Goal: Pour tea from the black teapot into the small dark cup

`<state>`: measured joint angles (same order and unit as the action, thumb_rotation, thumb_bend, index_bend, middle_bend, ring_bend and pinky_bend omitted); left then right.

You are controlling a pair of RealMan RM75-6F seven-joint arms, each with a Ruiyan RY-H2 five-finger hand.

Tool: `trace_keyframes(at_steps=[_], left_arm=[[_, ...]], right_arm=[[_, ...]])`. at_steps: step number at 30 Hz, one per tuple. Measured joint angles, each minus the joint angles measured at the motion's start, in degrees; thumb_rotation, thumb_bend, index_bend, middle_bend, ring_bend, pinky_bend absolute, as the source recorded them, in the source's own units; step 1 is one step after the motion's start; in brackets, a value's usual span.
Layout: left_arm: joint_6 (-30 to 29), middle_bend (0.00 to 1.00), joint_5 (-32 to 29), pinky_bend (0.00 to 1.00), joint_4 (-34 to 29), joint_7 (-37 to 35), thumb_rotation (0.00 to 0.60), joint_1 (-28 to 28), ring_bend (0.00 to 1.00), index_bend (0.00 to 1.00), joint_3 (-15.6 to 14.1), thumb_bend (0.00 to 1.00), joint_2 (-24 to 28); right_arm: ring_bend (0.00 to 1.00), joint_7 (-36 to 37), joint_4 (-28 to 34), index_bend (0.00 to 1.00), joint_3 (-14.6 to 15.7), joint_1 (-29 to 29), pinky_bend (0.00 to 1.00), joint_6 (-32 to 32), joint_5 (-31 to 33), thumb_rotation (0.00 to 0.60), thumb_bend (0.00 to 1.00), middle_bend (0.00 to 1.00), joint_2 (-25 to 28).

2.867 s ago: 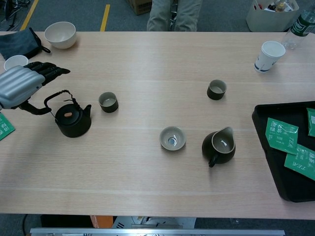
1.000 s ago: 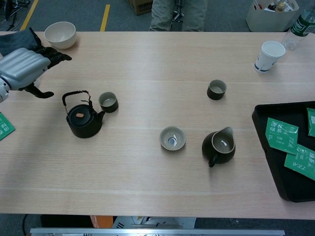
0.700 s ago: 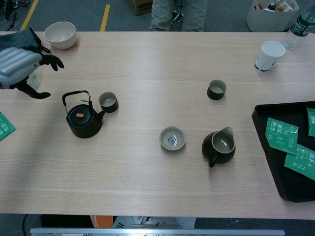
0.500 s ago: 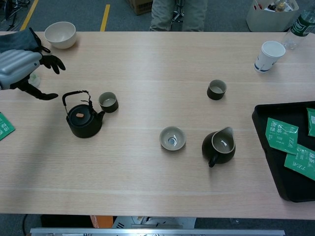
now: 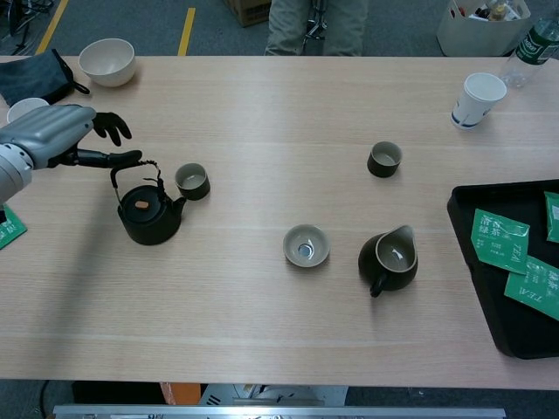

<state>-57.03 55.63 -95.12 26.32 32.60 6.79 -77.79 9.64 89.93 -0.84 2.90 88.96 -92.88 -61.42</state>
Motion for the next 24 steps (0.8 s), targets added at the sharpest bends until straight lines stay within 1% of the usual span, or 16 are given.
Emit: trace_keyframes(at_steps=[6,10,17,21,24], left_arm=[[-0.2,0.33,-2.9,0.11,1.1,2.9,0.053,1.1,0.26,0.27,-0.7,0.13,-1.8],[-0.6,0.33,-4.4,0.11,1.4,5.3,0.047,1.8,0.26,0.28,-1.7,0.13,-3.3],[-0.8,0.34,-5.2,0.11,2.5,6.4,0.048,2.6,0.26,0.29,-2.6,0.13,-5.1],[-0.8,0.35,-5.3,0.11,3.0,6.7,0.045,2.9,0.27,0.34,-2.9,0.13,-5.8],[-1.1,0.37,-5.0,0.11,3.1,6.8,0.044,3.0,0.27,0.35,-3.3,0.13,-5.9]], right_arm=[[0.22,0.3,-0.3,0.33,0.0,-0.1,0.24,0.0,0.2,0.6,0.15,0.33,0.0],[0.22,0.4,-0.5,0.33,0.0,-0.2,0.24,0.0,0.2,0.6,0.15,0.33,-0.1],[0.22,0.7,-0.9,0.33,0.1,-0.3,0.24,-0.1,0.5,0.6,0.15,0.33,-0.2],[0.22,1.0,-1.1,0.33,0.1,-0.4,0.24,-0.2,0.6,0.6,0.15,0.33,-0.3],[0.22,1.1,-1.3,0.33,0.1,-0.4,0.24,-0.3,0.7,0.6,0.15,0.33,-0.4]])
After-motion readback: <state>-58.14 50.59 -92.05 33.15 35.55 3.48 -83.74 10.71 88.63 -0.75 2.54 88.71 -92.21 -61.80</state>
